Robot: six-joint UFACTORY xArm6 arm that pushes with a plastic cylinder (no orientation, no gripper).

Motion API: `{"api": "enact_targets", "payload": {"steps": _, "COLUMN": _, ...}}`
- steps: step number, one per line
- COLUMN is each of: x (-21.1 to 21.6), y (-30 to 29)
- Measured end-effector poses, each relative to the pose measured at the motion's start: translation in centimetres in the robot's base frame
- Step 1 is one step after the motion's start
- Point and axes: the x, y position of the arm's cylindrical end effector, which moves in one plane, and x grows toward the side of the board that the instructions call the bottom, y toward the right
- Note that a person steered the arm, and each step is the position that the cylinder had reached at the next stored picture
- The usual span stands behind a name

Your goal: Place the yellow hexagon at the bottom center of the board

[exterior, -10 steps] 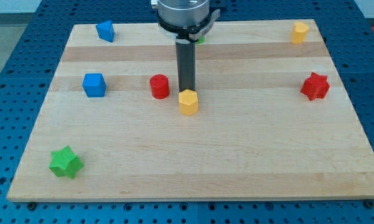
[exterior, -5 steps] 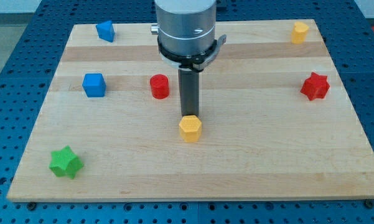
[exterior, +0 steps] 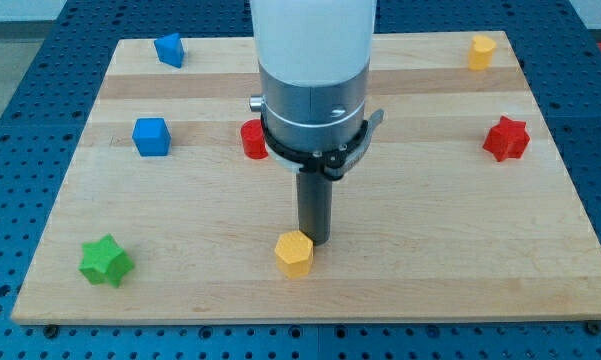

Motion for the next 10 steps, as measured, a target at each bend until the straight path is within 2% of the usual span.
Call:
{"api": "enact_targets", "payload": {"steps": 2, "x": 0.2, "y": 0.0}}
{"api": "enact_targets", "payload": {"steps": 3, "x": -1.0, "y": 0.2}}
{"api": "enact_targets", "payload": {"steps": 4, "x": -4.1, "y": 0.2}}
{"api": "enact_targets", "payload": {"steps": 5, "x": -3.6, "y": -3.8}}
{"api": "enact_targets", "payload": {"steps": 6, "x": -1.3, "y": -8.7}}
{"api": "enact_targets", "payload": {"steps": 7, "x": -0.1, "y": -10.5}}
{"api": "enact_targets", "payload": {"steps": 10, "x": 3.4, "y": -10.2}}
